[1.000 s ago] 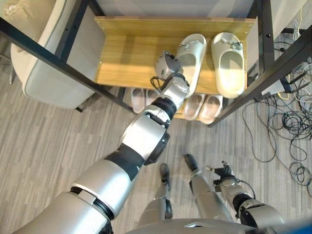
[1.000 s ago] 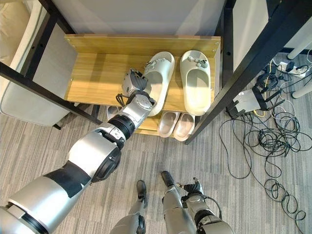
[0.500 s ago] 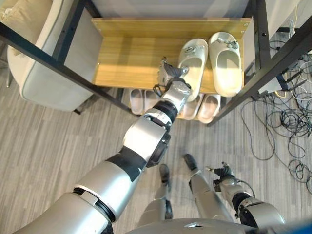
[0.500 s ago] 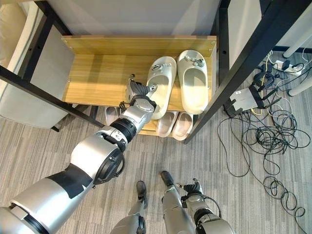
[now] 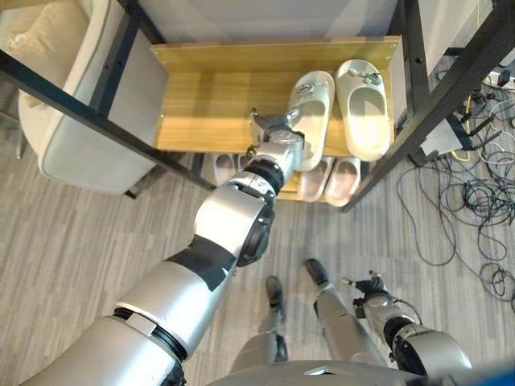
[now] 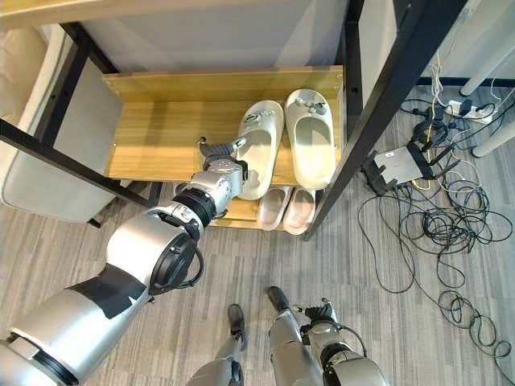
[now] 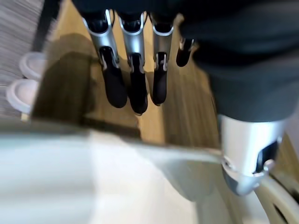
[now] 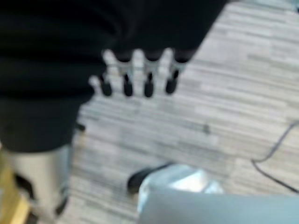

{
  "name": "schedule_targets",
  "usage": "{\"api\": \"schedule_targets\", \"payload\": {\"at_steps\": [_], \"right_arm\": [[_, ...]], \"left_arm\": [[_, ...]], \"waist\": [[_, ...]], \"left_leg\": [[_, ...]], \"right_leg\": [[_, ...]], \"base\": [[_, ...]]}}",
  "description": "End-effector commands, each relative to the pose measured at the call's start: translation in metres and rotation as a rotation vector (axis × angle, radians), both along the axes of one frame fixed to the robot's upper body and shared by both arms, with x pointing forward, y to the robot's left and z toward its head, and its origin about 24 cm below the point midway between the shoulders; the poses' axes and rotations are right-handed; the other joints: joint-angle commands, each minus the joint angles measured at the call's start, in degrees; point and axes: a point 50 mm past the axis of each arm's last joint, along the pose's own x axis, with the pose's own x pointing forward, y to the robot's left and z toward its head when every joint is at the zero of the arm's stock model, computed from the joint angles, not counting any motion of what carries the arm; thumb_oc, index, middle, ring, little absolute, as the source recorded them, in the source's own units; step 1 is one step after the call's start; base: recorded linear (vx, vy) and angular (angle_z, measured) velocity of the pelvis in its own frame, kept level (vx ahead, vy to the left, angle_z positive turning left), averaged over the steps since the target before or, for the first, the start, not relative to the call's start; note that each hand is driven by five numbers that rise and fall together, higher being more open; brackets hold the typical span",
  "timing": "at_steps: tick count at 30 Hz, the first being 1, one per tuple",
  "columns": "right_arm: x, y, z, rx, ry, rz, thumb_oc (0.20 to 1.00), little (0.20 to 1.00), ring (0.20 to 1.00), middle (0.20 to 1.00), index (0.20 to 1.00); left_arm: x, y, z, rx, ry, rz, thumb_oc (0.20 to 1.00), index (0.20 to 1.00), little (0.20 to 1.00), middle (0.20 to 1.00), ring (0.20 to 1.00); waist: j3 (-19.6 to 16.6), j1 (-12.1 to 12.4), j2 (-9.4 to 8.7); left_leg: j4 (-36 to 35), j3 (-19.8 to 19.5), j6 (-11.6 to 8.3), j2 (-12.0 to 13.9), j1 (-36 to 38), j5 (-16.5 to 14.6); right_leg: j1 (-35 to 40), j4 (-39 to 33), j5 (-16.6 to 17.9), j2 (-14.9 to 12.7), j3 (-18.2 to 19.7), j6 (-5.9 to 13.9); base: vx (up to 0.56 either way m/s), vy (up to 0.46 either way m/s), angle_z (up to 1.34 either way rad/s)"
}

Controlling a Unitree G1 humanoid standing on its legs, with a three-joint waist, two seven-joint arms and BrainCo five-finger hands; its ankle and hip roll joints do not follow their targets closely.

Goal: Arrange the slippers neatly on the shoe rack.

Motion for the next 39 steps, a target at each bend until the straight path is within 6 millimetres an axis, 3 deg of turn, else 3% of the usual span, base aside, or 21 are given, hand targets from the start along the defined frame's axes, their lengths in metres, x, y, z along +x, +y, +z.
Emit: {"api": "schedule_targets", "payload": {"at_steps": [1,5,9,13,16,25,29,33,39], "right_arm": [[0.012,-0.014,0.009,-0.051,-0.026,-0.027,1.000,1.000,1.000,1.000,1.000],[0.012,-0.016,0.009,-0.050,-0.031,-0.047,1.000,1.000,1.000,1.000,1.000],[0.011,-0.019,0.009,-0.055,-0.029,-0.070,1.000,1.000,1.000,1.000,1.000],[0.012,-0.020,0.010,-0.054,-0.029,-0.081,1.000,1.000,1.000,1.000,1.000],[0.015,-0.020,0.012,-0.052,-0.035,-0.091,1.000,1.000,1.000,1.000,1.000],[0.020,-0.019,0.014,-0.052,-0.027,-0.112,1.000,1.000,1.000,1.000,1.000],[0.021,-0.017,0.015,-0.054,-0.026,-0.105,1.000,1.000,1.000,1.000,1.000],[0.019,-0.019,0.014,-0.056,-0.021,-0.113,1.000,1.000,1.000,1.000,1.000],[0.026,-0.020,0.018,-0.055,-0.037,-0.127,1.000,1.000,1.000,1.000,1.000]], "left_arm": [[0.004,-0.006,0.036,-0.059,-0.049,-0.013,1.000,1.000,1.000,1.000,1.000],[0.002,-0.012,0.028,0.003,-0.048,-0.064,1.000,1.000,1.000,1.000,1.000],[-0.002,-0.033,0.021,-0.011,-0.050,-0.174,1.000,1.000,1.000,1.000,1.000],[-0.005,-0.036,0.009,0.043,-0.006,-0.210,1.000,1.000,1.000,1.000,1.000],[-0.010,-0.039,-0.008,0.019,0.058,-0.217,1.000,1.000,1.000,1.000,1.000],[-0.016,-0.042,-0.026,-0.165,0.167,-0.196,1.000,1.000,1.000,1.000,1.000],[-0.011,-0.042,-0.010,-0.206,0.130,-0.205,1.000,1.000,1.000,1.000,1.000],[-0.012,-0.044,-0.012,-0.183,0.144,-0.230,1.000,1.000,1.000,1.000,1.000],[-0.022,-0.066,-0.022,-0.199,0.160,-0.309,1.000,1.000,1.000,1.000,1.000]], "waist": [[5.50,-1.50,3.84],[5.88,-0.98,4.08],[6.31,-0.57,4.19],[6.28,-0.33,4.30],[6.17,-0.23,4.36],[6.31,-0.01,5.26],[6.69,-0.04,5.72],[6.84,0.00,6.01],[7.07,-0.06,6.40]], "left_leg": [[0.12,-3.05,-2.41,0.09,11.63,-5.65],[0.12,-3.54,-2.37,-0.05,12.13,-5.26],[0.12,-4.22,-2.29,-0.23,12.56,-4.92],[0.12,-4.47,-2.22,-0.35,12.61,-4.83],[0.12,-4.66,-2.28,-0.49,12.71,-4.73],[0.12,-5.00,-2.40,-0.48,13.53,-4.48],[0.12,-5.01,-2.44,-0.39,13.85,-4.48],[0.12,-5.00,-2.43,-0.40,14.24,-4.47],[0.12,-5.14,-2.45,-0.39,14.99,-4.46]], "right_leg": [[3.94,-3.02,1.64,0.58,-0.47,-2.33],[4.73,-3.15,1.61,0.23,-0.98,-2.22],[5.18,-2.82,1.36,0.13,-1.34,-2.15],[5.26,-2.81,1.48,-0.09,-1.59,-2.04],[5.14,-2.58,1.54,-0.06,-1.55,-2.11],[5.88,-2.50,1.34,0.06,-1.40,-1.93],[6.17,-2.30,1.18,0.04,-1.45,-1.95],[6.60,-2.03,0.84,0.04,-1.68,-1.93],[7.04,-1.48,0.46,0.01,-1.83,-1.91]], "base": [[0.00,0.000,0.00],[-0.01,0.001,0.02],[-0.01,0.003,0.02],[0.00,0.000,0.01],[0.00,-0.002,0.05],[0.00,0.001,0.02],[0.00,0.000,0.00],[0.00,0.000,0.00],[0.00,0.000,0.00]]}}
